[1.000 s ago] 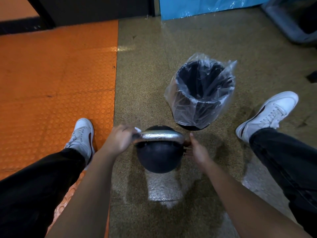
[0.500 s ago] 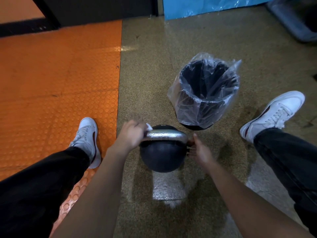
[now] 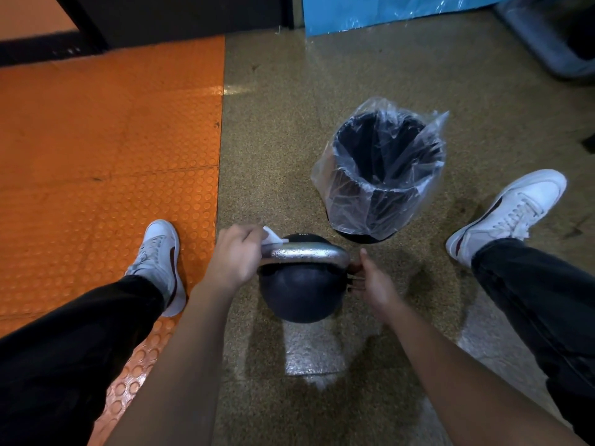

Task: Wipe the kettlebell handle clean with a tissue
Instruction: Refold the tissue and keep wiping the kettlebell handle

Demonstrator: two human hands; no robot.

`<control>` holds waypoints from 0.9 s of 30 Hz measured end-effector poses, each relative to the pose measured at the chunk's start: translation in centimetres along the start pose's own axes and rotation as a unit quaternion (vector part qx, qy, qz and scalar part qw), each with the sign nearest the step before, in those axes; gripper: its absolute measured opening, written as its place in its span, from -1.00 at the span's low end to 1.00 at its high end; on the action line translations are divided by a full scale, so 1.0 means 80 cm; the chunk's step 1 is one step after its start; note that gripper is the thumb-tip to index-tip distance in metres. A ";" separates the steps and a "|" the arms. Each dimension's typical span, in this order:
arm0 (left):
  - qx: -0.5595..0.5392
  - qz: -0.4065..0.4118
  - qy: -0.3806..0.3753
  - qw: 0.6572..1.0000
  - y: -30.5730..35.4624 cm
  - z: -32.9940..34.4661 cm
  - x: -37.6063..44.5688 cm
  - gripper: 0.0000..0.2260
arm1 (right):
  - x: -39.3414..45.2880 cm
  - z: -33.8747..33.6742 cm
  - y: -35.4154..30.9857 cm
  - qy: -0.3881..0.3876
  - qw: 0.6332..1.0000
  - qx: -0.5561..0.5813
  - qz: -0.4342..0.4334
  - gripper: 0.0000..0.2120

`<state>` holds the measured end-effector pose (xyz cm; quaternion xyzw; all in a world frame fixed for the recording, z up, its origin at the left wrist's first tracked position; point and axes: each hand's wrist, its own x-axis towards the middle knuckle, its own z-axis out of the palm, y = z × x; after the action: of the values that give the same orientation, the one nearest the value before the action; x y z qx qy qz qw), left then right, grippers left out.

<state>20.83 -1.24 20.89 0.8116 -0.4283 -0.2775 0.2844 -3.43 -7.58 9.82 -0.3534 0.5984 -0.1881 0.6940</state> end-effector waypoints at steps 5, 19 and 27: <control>0.043 -0.038 -0.054 0.997 -0.018 0.004 0.009 -0.62 | 0.002 -0.003 0.006 0.010 1.000 -0.024 -0.001 -0.53; -0.007 0.026 -0.044 0.999 0.012 0.008 0.006 -0.69 | 0.010 -0.005 0.009 -0.002 1.000 -0.014 0.007 -0.53; 0.034 -0.009 -0.034 0.999 -0.016 0.017 0.001 -0.77 | 0.011 -0.006 0.019 0.014 1.000 -0.025 0.004 -0.48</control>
<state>20.64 -0.99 19.03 0.8150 -0.4395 -0.2923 0.2392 -3.97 -7.30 8.13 -0.3657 0.6138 -0.1748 0.6775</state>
